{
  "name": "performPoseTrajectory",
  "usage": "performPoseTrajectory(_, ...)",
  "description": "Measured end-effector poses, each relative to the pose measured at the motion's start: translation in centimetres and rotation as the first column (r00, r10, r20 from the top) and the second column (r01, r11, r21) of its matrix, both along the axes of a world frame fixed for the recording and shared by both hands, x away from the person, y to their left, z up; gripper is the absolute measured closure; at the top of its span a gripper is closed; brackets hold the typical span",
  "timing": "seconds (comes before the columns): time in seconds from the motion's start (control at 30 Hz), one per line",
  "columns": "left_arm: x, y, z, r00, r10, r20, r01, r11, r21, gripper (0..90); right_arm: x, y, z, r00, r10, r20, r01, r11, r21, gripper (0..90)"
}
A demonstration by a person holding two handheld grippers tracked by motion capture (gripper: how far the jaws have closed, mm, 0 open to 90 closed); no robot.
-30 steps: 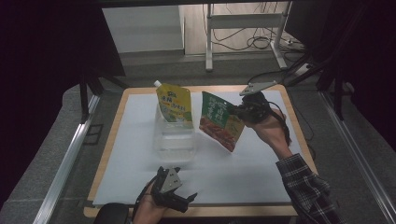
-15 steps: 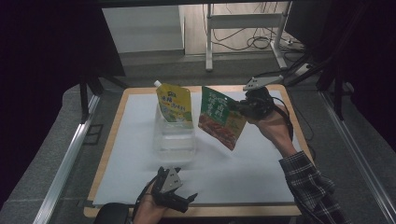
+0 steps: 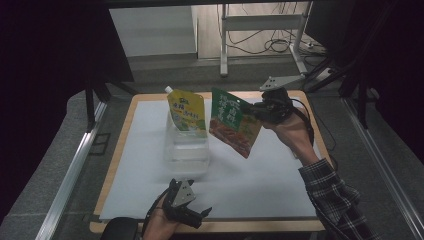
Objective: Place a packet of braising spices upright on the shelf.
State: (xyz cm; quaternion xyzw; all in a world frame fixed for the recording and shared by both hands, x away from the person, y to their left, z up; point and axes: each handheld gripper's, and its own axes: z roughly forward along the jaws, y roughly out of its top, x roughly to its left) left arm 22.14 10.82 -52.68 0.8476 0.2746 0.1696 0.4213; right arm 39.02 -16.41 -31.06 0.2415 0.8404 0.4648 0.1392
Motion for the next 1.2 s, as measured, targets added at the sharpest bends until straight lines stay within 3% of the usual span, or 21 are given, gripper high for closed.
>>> performPoseTrajectory(0.4, 0.0, 0.0, 0.1, 1.0000, -0.004, 0.002, 0.004, 1.0000, 0.003, 0.0, 0.4, 1.6, 0.9, 0.9990, 0.044, -0.009, -0.044, 0.999, 0.026, 89.2)
performPoseTrajectory(1.2, 0.0, 0.0, 0.1, 0.9999, -0.014, 0.004, 0.014, 0.9999, -0.001, 0.0, 2.9, 7.9, 0.1, 0.9906, 0.136, -0.015, -0.135, 0.990, 0.044, 89.2)
